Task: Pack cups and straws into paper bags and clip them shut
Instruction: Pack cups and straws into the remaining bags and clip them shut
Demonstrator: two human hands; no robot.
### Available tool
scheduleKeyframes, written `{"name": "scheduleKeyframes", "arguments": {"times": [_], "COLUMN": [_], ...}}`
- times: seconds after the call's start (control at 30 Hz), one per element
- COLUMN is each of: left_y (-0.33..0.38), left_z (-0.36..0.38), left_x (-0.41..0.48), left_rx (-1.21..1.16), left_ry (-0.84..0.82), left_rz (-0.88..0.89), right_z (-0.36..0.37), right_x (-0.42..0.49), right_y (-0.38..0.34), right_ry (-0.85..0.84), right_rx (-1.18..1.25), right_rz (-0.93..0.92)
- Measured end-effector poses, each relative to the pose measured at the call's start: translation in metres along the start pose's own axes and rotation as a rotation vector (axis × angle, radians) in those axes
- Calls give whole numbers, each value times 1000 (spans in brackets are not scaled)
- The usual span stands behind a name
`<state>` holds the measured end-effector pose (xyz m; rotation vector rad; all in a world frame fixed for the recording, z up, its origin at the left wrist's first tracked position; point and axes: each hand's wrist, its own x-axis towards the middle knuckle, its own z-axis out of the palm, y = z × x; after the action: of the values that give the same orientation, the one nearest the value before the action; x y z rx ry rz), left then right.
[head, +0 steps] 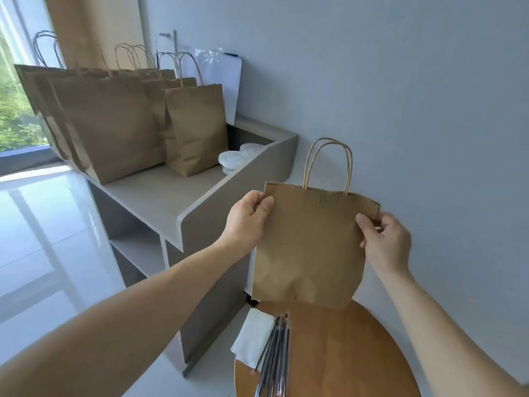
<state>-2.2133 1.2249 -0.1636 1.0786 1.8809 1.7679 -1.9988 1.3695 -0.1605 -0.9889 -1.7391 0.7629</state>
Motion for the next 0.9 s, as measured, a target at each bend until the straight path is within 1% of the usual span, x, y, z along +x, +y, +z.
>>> {"name": "scheduleKeyframes", "arguments": {"times": [0.17, 0.3, 0.47, 0.6, 0.67, 0.77, 0.9], "left_y": [55, 87, 112, 116, 110, 94, 62], "left_z": [-78, -134, -199, -246, -267, -294, -325], "left_x": [10, 24, 51, 79, 94, 115, 136], "left_rx": [-7, 10, 66, 176, 233, 326, 453], "left_ry": [190, 335, 494, 602, 649, 701, 759], "left_rz": [177, 272, 339, 386, 387, 367, 281], "right_z": [33, 68, 121, 174, 206, 257, 327], "right_x": [12, 24, 45, 66, 79, 100, 121], "right_y": [-101, -172, -242, -271, -277, -279, -277], "right_ry": [17, -38, -137, -196, -253, -361, -526], "right_rx": [191, 295, 389, 425, 448, 456, 404], "right_rz": [-47, -98, -163, -219, -231, -214, -209]}}
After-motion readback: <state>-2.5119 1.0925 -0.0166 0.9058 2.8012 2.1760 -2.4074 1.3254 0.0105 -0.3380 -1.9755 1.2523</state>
